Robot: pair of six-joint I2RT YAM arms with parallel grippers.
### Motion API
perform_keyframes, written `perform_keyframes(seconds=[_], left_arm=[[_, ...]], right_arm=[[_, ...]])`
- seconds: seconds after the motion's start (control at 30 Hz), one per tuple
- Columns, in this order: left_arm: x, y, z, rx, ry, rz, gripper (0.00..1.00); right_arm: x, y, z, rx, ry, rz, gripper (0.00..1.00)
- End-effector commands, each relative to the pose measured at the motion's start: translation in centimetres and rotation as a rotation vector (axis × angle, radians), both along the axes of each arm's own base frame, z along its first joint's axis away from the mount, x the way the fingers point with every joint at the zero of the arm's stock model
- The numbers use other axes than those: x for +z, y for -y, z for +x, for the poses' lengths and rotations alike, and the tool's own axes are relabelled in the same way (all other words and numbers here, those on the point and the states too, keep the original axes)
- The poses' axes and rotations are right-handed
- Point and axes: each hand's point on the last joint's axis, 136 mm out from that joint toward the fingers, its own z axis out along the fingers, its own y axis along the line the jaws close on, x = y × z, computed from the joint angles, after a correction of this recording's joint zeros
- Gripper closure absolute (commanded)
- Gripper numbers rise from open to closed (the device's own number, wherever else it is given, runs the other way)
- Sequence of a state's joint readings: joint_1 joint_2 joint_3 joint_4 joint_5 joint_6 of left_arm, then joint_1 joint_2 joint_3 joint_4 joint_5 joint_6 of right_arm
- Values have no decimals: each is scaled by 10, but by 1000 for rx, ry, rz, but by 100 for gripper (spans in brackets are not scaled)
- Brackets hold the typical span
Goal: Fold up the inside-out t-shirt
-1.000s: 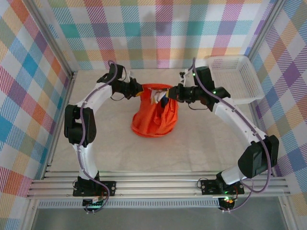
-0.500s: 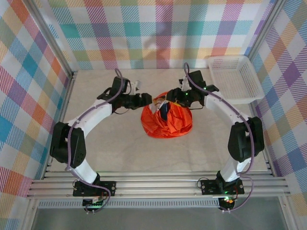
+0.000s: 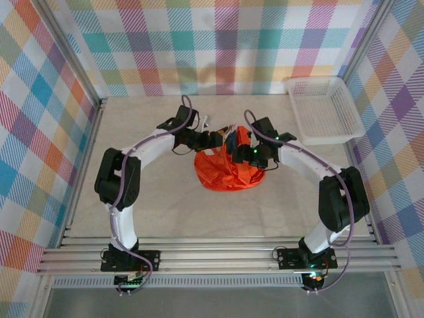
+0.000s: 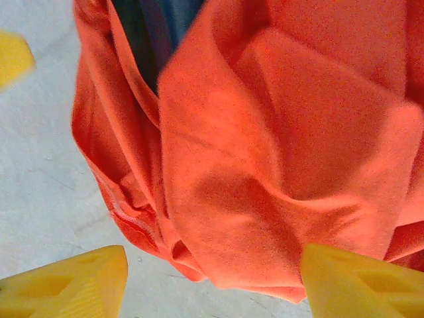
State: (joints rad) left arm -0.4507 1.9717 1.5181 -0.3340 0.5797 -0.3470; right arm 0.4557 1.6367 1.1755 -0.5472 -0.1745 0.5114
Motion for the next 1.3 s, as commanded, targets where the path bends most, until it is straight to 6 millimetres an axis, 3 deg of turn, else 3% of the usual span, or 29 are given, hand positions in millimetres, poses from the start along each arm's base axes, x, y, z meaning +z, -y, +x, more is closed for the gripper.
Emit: perform_keyframes(seconds=[0.0,0.03,0.1,0.13,0.37,0.4,0.47,0.53,0.6,0.8,0.9,1.03,1.2,1.23,1.27], left_arm=[[5,18,8,-52,28,35,33],[3,25,11,-65,31,44,32],[-7,39,16,-87,23,67,30],[-15,45,18,-97,16,81,27],[-66,74,31,-139,-32,177,22],[-73,77,31,-144,-42,185,28],[-77,77,31,-149,-59,201,54],[-64,70,33,-138,-42,227,84],[-34,61,38,-107,3,229,100],[114,26,39,15,167,68,100],[156,8,26,46,194,-30,100],[165,2,3,17,154,-121,100],[147,1,-17,-2,116,-183,100],[142,1,-20,-1,110,-190,100],[138,2,-23,-8,101,-208,100]], right_arm=[[-15,1,14,-28,21,-7,34],[-20,3,18,-38,25,-25,45],[-27,9,21,-63,22,-60,85],[-30,11,19,-63,17,-63,98],[-32,11,-13,-38,-12,5,100],[-33,13,-16,-42,-14,3,100],[-36,17,-20,-56,-13,-2,100],[-42,24,-23,-82,-15,-23,100],[-51,33,-26,-113,-29,-38,100],[-79,77,-35,-255,-100,-120,100],[-80,98,-37,-308,-110,-143,100],[-73,110,-37,-333,-101,-153,100],[-58,101,-38,-302,-97,-116,100],[-50,97,-39,-281,-91,-95,96],[-39,93,-38,-265,-77,-81,77]])
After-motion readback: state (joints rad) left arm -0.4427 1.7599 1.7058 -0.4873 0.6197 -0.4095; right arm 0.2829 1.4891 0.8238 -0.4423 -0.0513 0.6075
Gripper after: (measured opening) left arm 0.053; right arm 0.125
